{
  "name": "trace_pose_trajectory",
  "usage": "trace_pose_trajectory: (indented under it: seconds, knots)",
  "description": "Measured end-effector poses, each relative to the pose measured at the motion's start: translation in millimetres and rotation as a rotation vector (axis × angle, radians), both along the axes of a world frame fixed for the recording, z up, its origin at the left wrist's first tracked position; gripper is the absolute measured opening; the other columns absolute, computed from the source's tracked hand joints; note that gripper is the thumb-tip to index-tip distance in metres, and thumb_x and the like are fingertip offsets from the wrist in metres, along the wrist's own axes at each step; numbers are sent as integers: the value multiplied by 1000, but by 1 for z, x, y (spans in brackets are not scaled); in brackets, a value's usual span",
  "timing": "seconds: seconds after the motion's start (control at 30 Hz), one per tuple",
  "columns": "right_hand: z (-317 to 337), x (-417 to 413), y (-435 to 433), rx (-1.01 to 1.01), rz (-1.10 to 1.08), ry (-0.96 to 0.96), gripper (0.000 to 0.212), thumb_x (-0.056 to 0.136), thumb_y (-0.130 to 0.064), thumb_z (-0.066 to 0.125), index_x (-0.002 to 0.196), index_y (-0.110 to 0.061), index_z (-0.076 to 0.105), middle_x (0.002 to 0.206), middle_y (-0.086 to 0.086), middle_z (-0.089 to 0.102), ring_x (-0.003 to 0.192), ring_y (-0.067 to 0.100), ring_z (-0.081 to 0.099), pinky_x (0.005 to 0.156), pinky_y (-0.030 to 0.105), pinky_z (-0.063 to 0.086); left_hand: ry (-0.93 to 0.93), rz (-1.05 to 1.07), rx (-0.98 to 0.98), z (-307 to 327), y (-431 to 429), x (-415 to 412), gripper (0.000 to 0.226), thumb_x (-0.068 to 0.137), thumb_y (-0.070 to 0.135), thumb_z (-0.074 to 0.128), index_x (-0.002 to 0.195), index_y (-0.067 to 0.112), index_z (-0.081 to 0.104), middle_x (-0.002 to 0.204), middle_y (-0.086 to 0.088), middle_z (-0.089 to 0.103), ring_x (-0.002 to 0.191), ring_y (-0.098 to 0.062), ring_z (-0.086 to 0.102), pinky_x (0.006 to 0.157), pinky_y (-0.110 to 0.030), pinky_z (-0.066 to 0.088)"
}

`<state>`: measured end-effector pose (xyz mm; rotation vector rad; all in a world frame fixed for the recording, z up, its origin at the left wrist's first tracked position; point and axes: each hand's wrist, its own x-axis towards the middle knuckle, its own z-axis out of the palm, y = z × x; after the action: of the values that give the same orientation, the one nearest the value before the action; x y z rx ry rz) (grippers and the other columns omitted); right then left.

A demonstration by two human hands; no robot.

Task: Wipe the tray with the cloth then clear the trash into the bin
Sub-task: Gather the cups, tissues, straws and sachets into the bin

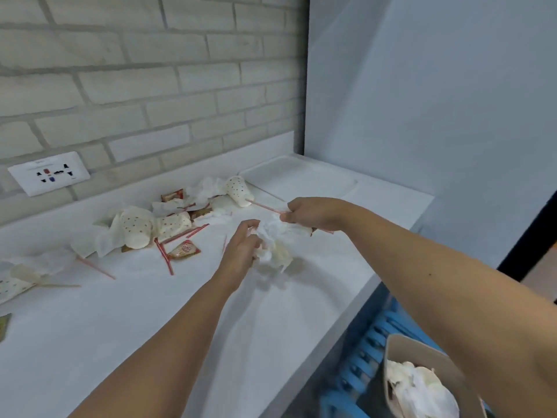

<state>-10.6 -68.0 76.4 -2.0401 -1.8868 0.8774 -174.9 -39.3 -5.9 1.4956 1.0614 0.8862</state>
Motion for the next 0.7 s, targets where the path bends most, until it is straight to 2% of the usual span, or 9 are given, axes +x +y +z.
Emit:
trace_pose_trajectory:
  seconds: [0.1,0.17,0.23,0.3,0.4,0.47,0.53,0.6,0.7]
  knots:
    - [-12,46,-25,-17,-90,188,26,99,-33,42,82,-15,48,77,1,50,68,18,49,67,27,40,21,-137,19,3,-34,55,19,79,19,55,98,19,53,80,2,53,65,-13,47,53,-22,35]
    - [-23,73,-42,-34,-168,258,24,98,-34,44,96,-13,54,95,8,63,83,26,62,80,36,51,28,-162,38,-1,-54,89,11,85,15,55,95,11,53,79,1,52,66,-14,46,55,-25,36]
    - [-34,95,-62,-76,-227,345,33,98,-31,43,119,-7,51,116,15,63,103,32,64,95,45,51,39,-175,38,-6,-72,121,12,89,14,51,99,7,53,80,2,52,67,-14,45,56,-25,37]
    - [-45,117,-84,-114,-255,459,30,102,-27,39,122,-5,46,110,11,63,96,27,64,89,43,51,40,-192,41,-14,-92,149,10,90,14,49,99,13,54,80,5,53,66,-11,47,58,-22,37]
    - [-63,148,-118,-152,-325,538,17,103,-26,35,100,-14,46,93,4,59,78,18,59,70,31,50,109,-199,38,-32,-118,184,8,88,17,48,95,15,50,78,7,52,69,-9,49,61,-23,39]
    - [-79,165,-136,-157,-360,534,18,104,-26,34,100,-14,47,96,6,58,81,20,57,70,30,47,178,-223,27,-44,-133,204,17,79,27,48,94,19,48,79,7,53,74,-13,52,67,-27,43]
    - [-94,179,-154,-177,-384,524,23,104,-26,31,105,-14,51,98,6,58,84,20,55,73,30,45,250,-258,22,-56,-148,223,16,80,29,50,91,18,51,82,2,55,77,-19,53,67,-29,43]
    - [-110,188,-171,-208,-418,550,26,104,-25,30,97,-16,53,93,3,58,79,16,54,69,25,44,274,-295,-10,-71,-161,239,29,86,24,53,109,8,49,94,-7,58,83,-18,53,67,-27,44]
    - [-140,202,-187,-223,-548,640,29,104,-26,32,120,-10,51,115,9,60,98,20,57,75,25,49,387,-392,-54,-94,-173,252,51,90,29,53,133,9,33,114,-5,55,98,-17,55,86,-31,48]
